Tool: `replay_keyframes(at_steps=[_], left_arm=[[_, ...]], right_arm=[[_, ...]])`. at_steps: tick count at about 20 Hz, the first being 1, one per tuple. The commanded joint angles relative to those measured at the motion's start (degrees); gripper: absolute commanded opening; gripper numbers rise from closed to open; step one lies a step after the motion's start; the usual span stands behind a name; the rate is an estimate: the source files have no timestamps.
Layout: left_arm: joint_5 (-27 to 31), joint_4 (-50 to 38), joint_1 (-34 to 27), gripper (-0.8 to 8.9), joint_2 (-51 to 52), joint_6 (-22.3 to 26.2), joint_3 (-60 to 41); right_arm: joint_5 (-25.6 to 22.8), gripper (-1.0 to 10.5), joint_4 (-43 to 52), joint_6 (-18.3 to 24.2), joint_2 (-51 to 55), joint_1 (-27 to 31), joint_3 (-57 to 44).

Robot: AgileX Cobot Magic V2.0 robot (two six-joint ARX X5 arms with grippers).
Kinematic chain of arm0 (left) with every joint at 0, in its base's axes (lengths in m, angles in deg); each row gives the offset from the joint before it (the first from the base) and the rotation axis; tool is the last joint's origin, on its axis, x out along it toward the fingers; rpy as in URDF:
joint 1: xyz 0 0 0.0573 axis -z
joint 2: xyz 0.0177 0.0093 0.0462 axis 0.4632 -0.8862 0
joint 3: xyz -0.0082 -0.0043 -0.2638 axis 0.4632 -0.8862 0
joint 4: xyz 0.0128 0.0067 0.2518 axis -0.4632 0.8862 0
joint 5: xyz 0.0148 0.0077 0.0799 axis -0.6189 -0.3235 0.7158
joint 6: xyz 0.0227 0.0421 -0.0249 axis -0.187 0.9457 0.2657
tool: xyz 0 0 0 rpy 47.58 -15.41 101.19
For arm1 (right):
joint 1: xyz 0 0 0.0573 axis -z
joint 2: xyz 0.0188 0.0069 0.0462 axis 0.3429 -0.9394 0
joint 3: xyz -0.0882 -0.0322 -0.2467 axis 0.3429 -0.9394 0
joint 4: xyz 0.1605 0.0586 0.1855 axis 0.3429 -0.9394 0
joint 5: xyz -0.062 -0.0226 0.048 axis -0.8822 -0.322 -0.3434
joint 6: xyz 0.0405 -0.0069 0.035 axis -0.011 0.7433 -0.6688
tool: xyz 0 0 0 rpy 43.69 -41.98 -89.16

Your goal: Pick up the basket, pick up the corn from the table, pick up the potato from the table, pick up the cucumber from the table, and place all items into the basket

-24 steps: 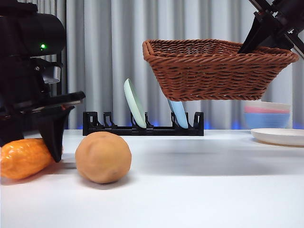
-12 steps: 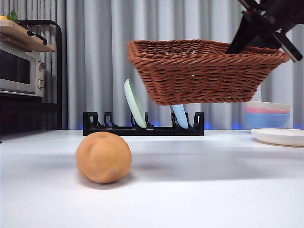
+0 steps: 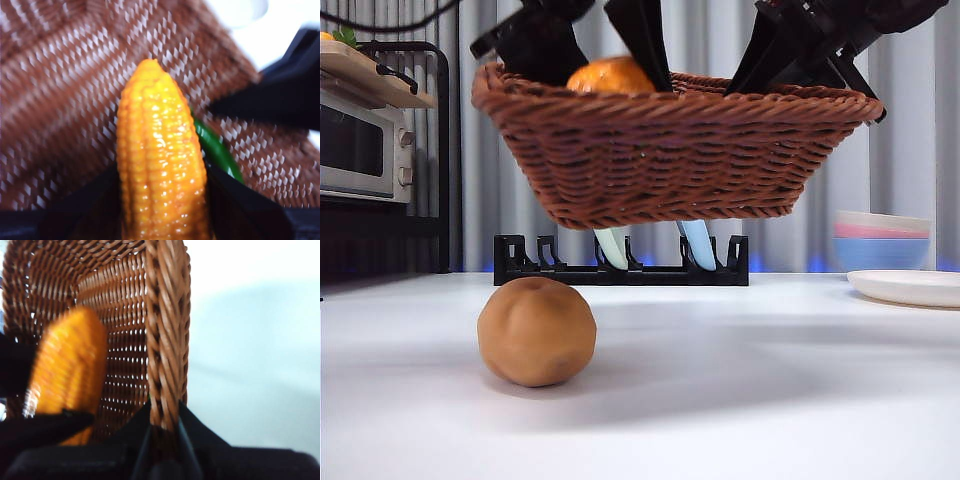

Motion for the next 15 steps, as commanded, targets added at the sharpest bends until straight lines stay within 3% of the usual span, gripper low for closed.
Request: replay_keyframes(at_steps=[1, 6, 10, 15], left_arm=[[0.28, -0.37, 0.31, 5.68, 0.17, 1.95, -0.28], [-0.07, 1.31, 0.31, 5.66, 0.24, 1.79, 1.44], [-0.09, 15.19, 1.33, 5.66, 2.43, 1.97, 12.48], [-0.44, 28.50, 4.37, 5.66, 11.39, 1.90, 21.22]], right_arm=[[0.17, 0.0, 0.98, -0.92, 0.13, -0.02, -0.17], [-2.58, 0.0, 0.63, -0.90, 0.09, -0.02, -0.17], [-4.02, 0.0, 0.66, -0.66, 0.09, 0.70, -0.17], [-5.31, 0.0, 0.68, 0.20, 0.09, 6.49, -0.17]])
